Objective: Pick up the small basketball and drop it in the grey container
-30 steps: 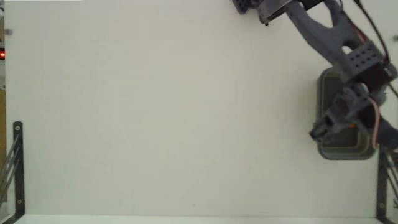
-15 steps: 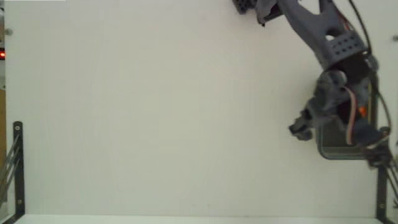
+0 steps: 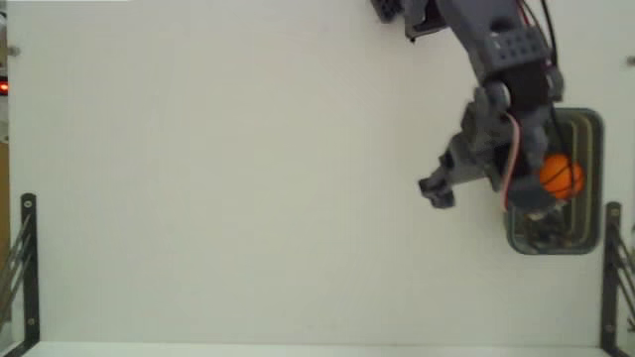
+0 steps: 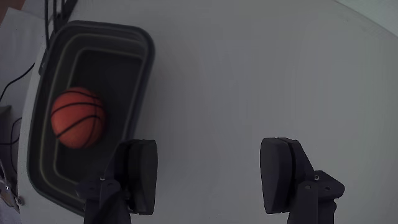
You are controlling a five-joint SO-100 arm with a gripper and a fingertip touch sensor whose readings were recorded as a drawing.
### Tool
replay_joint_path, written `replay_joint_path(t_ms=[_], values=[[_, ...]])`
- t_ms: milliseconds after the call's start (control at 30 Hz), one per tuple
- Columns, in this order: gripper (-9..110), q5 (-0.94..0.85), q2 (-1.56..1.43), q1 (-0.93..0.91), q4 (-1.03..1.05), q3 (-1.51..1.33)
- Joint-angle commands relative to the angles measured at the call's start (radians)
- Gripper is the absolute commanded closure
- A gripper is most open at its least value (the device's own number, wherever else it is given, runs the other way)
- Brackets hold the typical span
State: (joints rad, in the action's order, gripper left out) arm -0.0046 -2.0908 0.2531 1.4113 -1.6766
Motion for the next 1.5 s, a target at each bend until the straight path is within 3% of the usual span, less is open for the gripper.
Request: replay_joint_path(t_ms=[0, 800, 1467], values=[[-9, 0.005, -0.1, -0.032, 0.018, -0.036], [-9, 0.005, -0.355, -0.227, 0.019, -0.289], [-9, 0.005, -0.39, -0.253, 0.019, -0.323]])
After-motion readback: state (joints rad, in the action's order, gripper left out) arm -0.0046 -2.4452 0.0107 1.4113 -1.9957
